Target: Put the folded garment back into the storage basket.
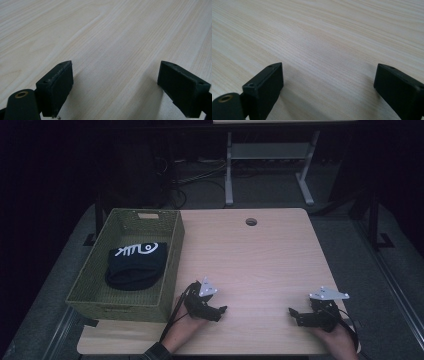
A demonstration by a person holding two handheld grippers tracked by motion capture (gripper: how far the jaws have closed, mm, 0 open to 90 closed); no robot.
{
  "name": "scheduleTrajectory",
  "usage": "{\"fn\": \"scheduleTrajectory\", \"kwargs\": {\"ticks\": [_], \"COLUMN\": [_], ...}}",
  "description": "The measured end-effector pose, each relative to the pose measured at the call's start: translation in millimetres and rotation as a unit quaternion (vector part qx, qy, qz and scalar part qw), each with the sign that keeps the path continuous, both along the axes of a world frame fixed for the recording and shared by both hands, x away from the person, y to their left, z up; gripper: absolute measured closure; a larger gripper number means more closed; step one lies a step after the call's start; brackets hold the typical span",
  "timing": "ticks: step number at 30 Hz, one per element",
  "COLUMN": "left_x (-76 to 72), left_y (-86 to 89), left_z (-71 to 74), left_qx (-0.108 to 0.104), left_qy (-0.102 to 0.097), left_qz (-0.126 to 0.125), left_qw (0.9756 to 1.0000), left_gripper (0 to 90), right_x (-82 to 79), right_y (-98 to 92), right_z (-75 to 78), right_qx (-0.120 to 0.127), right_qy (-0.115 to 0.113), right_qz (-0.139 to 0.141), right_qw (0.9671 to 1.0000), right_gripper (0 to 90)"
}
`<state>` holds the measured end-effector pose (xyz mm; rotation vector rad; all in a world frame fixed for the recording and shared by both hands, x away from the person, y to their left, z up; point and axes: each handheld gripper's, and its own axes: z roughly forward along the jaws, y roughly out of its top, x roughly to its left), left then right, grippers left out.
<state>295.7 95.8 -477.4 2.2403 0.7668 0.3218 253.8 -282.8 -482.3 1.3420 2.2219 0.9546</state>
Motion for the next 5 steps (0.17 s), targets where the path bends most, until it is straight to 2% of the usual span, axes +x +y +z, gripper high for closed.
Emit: {"fn": "scheduleTrajectory", "kwargs": {"ticks": [5], "left_x": [0.0], "left_y": [0.0], "left_z": [0.0], "left_qx": [0.0], "left_qy": [0.0], "left_qz": [0.0], "left_qw": [1.0], "left_gripper": [12.6], "right_x": [0.0], "right_y": [0.0], "right_z": [0.0], "right_qx": [0.0], "right_qy": [0.0], "right_qz": [0.0], "right_qw": [1.0], "right_gripper": [8.5]}}
